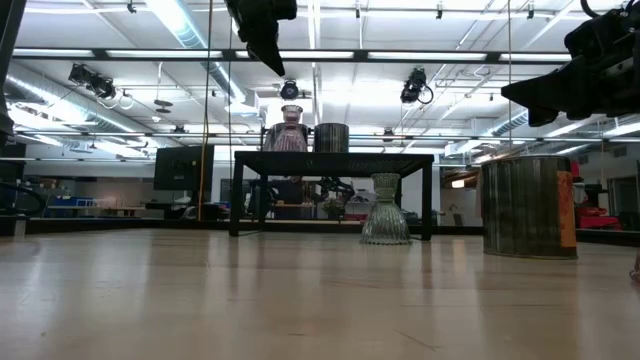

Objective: Pick & Place candle stick holders
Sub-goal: Put the silver scented candle on the shelf

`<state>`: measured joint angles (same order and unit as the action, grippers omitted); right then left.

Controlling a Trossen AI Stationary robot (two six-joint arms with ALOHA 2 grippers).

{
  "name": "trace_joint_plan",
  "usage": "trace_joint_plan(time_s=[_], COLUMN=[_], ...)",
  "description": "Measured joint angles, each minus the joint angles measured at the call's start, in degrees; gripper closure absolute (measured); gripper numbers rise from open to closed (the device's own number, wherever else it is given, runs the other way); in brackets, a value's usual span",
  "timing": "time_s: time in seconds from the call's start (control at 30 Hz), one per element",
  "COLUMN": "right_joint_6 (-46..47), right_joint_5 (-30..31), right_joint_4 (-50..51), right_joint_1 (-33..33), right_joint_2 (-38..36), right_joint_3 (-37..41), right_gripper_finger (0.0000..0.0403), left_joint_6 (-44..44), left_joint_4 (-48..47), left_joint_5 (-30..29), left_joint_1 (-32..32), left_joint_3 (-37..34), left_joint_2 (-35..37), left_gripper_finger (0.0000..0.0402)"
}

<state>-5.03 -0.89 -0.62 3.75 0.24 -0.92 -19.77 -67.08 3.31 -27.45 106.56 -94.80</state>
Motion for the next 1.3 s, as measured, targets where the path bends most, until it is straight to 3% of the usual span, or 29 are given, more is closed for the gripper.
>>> trace_joint_plan(time_s=[0.43,1.3], right_joint_6=[0.0,0.0], right_joint_5=[0.0,0.0], right_joint_4=[0.0,0.0], right_joint_1=[0.0,0.0], right_joint_2=[0.0,0.0], right_joint_3=[0.0,0.0], right_gripper_finger=[0.0382,0.0382], left_joint_6=[2.7,3.1], left_joint_4=[2.3,1.2], left_joint_5=[4.2,4.3], left_joint_1=[4.6,15.7], left_joint_3=[-0.1,-0.1], left_joint_2=[0.9,1.3], left_gripper_finger=[0.0401,0.0401])
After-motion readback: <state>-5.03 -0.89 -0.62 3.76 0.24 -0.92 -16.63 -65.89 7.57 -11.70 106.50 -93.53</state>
